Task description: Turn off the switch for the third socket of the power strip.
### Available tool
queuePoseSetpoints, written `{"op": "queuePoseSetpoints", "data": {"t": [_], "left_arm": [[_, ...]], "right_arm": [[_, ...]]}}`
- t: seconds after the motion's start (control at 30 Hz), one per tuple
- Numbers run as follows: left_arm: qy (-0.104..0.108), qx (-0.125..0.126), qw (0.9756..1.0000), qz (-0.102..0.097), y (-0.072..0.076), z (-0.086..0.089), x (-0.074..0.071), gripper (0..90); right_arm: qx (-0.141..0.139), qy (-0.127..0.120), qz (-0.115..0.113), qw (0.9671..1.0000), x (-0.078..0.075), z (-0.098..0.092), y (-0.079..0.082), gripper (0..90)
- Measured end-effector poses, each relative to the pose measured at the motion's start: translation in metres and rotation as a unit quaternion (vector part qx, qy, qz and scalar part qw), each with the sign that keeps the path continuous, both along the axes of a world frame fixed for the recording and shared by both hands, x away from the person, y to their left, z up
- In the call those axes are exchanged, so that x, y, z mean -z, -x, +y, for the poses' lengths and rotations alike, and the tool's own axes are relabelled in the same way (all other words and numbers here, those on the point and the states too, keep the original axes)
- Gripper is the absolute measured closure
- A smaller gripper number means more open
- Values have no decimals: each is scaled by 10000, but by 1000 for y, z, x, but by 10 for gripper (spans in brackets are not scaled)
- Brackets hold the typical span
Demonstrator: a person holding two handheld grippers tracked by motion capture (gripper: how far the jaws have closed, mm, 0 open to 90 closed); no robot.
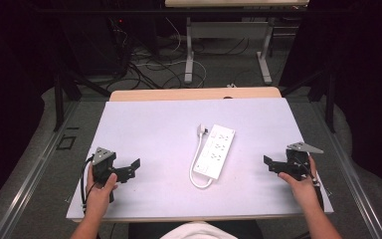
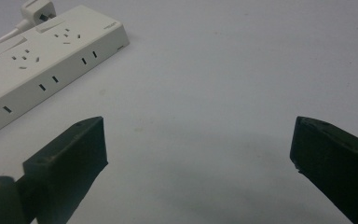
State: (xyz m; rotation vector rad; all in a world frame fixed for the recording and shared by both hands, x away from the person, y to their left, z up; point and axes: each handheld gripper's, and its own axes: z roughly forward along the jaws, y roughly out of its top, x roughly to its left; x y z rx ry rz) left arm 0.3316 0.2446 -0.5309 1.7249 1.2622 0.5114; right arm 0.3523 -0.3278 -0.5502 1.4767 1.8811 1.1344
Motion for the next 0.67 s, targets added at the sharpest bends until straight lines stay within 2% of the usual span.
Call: {"op": "queuePoseSetpoints", "data": {"t": [0.03, 0.13, 0.27, 0.4, 0.47, 0.67], "left_arm": [[-1, -3, 10000, 12, 0, 0, 0, 1], [-7, 4, 10000, 18, 0, 0, 0, 1], [-17, 6, 10000, 20, -1, 1, 1, 1], [-18, 3, 10000, 12, -1, 1, 1, 2], [-23, -1, 10000, 13, -1, 1, 1, 1], [-55, -3, 10000, 2, -2, 2, 1, 1]], "right_arm": [[58, 9, -51, 10000, 1, 0, 0, 32], [66, 6, 23, 10000, 1, 0, 0, 32], [114, 94, 7, 9999, 3, -2, 0, 34], [183, 60, 8, 9998, 4, -1, 0, 34], [149, 111, -11, 9998, 5, -2, 0, 35], [145, 55, 63, 9999, 5, -1, 0, 37]]}}
